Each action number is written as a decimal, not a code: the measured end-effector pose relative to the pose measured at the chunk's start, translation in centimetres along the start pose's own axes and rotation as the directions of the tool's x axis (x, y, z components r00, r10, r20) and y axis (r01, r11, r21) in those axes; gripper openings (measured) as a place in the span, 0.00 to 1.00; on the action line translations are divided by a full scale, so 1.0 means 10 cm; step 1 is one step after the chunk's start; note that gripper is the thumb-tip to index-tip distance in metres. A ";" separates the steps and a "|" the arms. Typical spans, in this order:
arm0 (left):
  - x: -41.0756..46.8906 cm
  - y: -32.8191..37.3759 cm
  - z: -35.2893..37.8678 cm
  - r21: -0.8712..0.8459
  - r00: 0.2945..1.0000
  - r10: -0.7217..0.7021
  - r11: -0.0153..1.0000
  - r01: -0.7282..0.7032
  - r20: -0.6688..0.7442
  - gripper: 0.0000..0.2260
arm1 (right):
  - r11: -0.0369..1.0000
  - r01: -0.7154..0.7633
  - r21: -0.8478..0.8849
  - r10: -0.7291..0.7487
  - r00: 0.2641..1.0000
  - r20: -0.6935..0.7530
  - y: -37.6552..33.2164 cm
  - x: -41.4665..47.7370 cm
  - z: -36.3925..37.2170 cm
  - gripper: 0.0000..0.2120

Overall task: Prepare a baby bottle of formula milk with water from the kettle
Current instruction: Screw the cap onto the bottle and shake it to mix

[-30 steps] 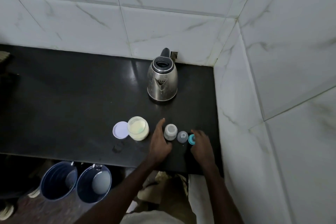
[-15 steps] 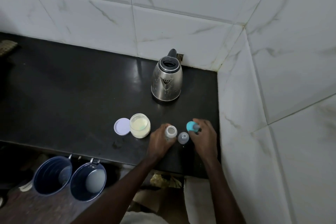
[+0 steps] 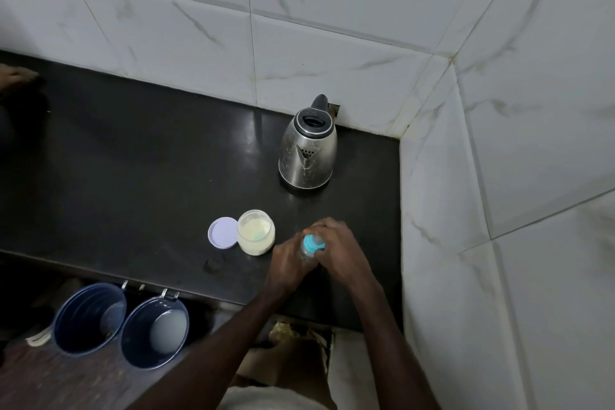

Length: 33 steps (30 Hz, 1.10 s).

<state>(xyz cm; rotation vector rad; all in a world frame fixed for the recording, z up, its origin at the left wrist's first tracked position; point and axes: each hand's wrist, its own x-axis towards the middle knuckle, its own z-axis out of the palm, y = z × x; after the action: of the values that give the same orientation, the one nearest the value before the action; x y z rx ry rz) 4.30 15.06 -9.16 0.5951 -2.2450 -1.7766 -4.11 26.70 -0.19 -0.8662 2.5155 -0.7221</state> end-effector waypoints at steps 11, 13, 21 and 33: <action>0.03 0.00 0.01 0.120 1.000 -0.004 0.993 0.001 0.026 0.14 | 0.966 -0.214 -0.146 0.204 0.976 -0.083 -0.20 0.07 0.07 0.19; 0.03 0.02 0.02 0.138 1.000 0.002 0.990 -0.004 0.019 0.18 | 0.946 -0.290 -0.145 0.276 0.955 -0.111 -0.22 0.08 0.07 0.23; 0.03 -0.05 0.02 0.089 1.000 -0.026 0.996 0.026 0.004 0.15 | 0.985 -0.088 -0.147 0.089 0.996 0.005 -0.15 -0.02 0.01 0.16; 0.05 -0.07 0.03 0.050 0.992 -0.119 0.992 0.117 0.037 0.20 | 0.995 -0.052 -0.090 0.060 0.994 0.093 -0.17 -0.04 -0.07 0.18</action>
<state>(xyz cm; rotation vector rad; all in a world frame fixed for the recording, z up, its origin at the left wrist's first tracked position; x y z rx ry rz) 3.81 15.00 -9.96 0.7223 -2.3291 -1.8085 -3.42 25.99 1.46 -0.8355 2.4905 -0.5429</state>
